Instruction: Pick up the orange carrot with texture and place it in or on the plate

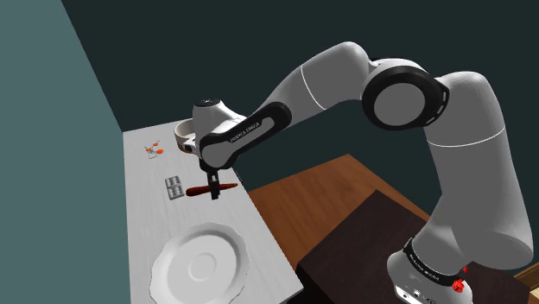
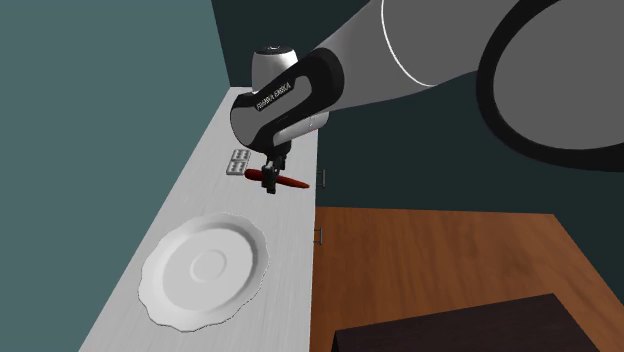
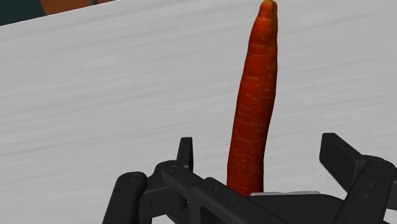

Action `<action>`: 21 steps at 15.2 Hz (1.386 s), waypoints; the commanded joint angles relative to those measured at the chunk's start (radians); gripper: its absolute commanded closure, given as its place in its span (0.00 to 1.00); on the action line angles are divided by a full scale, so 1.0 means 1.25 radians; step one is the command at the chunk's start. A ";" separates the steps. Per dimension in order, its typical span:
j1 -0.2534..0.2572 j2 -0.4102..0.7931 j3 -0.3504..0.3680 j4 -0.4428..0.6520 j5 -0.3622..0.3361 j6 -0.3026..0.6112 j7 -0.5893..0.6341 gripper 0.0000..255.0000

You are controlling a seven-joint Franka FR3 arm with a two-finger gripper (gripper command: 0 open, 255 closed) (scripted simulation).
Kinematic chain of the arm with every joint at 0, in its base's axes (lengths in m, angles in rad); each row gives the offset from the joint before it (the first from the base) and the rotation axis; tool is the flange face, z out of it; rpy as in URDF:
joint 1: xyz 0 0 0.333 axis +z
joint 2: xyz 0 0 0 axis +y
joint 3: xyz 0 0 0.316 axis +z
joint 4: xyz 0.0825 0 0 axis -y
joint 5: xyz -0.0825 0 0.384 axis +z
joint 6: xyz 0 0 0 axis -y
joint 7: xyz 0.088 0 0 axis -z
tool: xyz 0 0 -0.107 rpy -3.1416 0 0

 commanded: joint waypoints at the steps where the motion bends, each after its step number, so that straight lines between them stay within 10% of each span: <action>1: 0.000 0.001 0.000 0.001 0.000 0.000 0.000 0.00; 4: 0.000 0.001 0.000 0.001 0.000 0.000 0.000 0.00; 5: 0.000 0.001 0.000 0.001 0.000 0.000 0.000 1.00; 21: -0.004 -0.044 0.005 0.010 0.007 -0.053 -0.002 1.00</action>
